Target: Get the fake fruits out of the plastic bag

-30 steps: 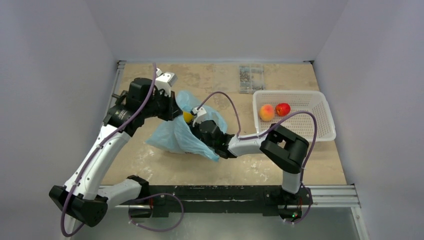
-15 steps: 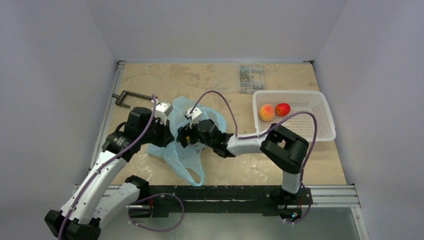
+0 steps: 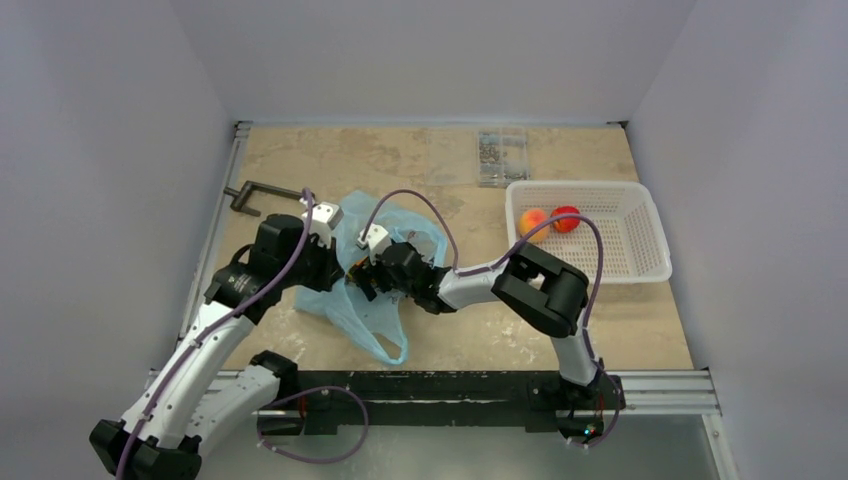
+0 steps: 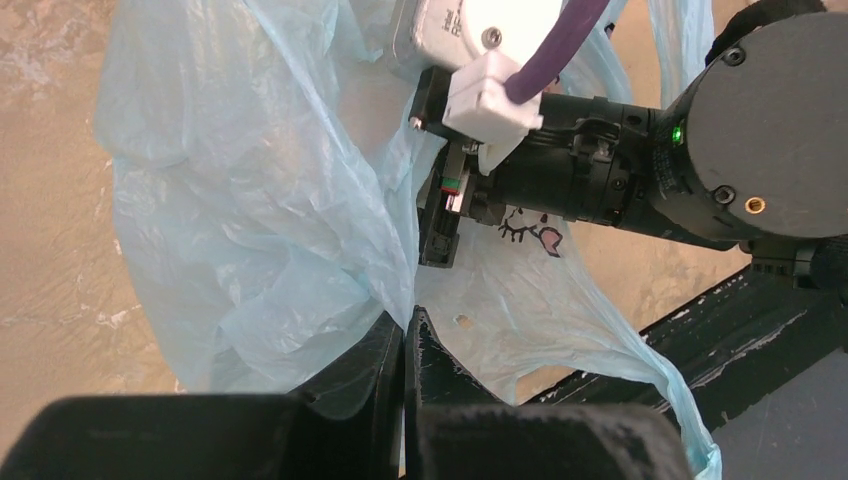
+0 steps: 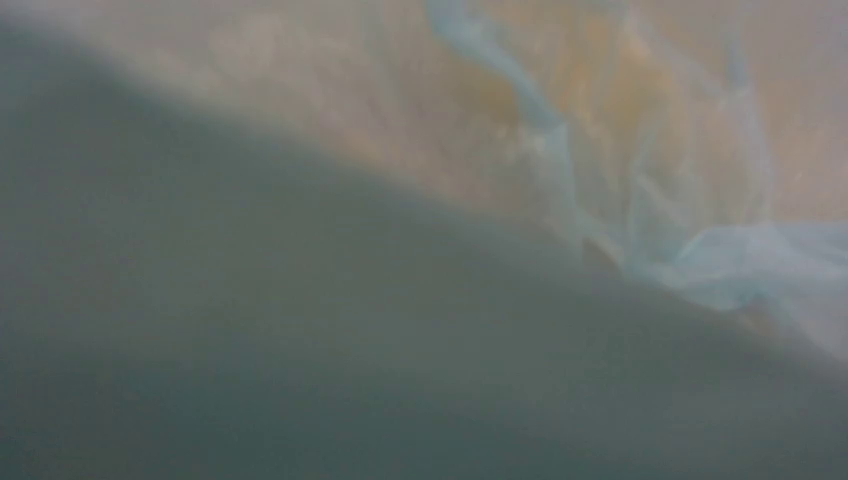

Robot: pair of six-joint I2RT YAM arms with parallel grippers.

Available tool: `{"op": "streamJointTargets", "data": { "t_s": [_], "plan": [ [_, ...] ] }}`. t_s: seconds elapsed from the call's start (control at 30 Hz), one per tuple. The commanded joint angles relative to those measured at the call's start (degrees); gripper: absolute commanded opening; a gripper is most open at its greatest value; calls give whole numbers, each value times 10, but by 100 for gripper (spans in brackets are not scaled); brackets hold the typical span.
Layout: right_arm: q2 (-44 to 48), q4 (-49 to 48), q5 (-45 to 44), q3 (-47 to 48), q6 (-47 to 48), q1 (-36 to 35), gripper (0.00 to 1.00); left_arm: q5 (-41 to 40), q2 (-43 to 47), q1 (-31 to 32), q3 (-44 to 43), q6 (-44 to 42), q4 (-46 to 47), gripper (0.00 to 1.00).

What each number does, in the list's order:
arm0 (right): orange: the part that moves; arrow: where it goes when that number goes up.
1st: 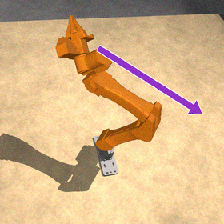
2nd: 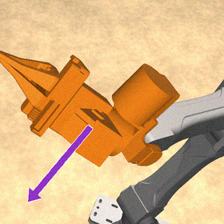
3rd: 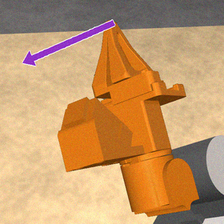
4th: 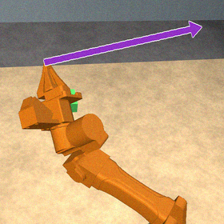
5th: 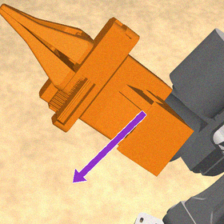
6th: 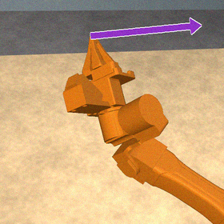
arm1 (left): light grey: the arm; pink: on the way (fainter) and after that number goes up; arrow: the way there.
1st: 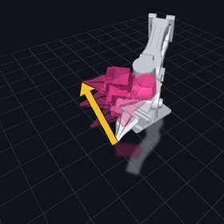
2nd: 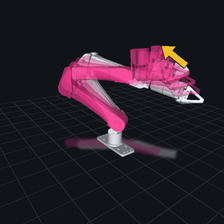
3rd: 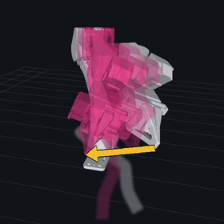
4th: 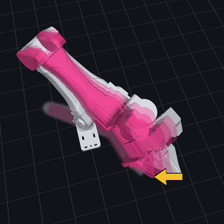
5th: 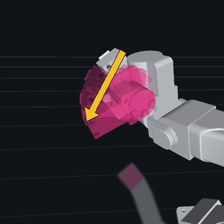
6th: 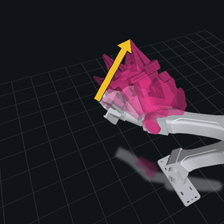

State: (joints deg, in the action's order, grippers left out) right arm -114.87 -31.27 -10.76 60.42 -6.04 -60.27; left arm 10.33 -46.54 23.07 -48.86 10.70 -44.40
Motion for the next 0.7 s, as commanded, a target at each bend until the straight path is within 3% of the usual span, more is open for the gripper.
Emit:
{"op": "streamJointTargets", "data": {
  "t_s": [0.0,0.1,0.33,0.5,0.67],
  "plan": [
    [-1,1,7,26,27,-2,82,-18,-6,4,0,-5,9,0],
    [7,4,7,25,24,-2,69,-23,-11,4,-1,-4,6,0],
    [77,44,9,12,-11,-3,24,-33,-15,6,-2,-2,2,0],
    [149,54,23,-39,-32,-3,3,-40,-11,7,-3,-1,1,0],
    [203,90,43,-82,-51,-3,0,-55,-6,8,-4,2,-2,0]
  ]
}}
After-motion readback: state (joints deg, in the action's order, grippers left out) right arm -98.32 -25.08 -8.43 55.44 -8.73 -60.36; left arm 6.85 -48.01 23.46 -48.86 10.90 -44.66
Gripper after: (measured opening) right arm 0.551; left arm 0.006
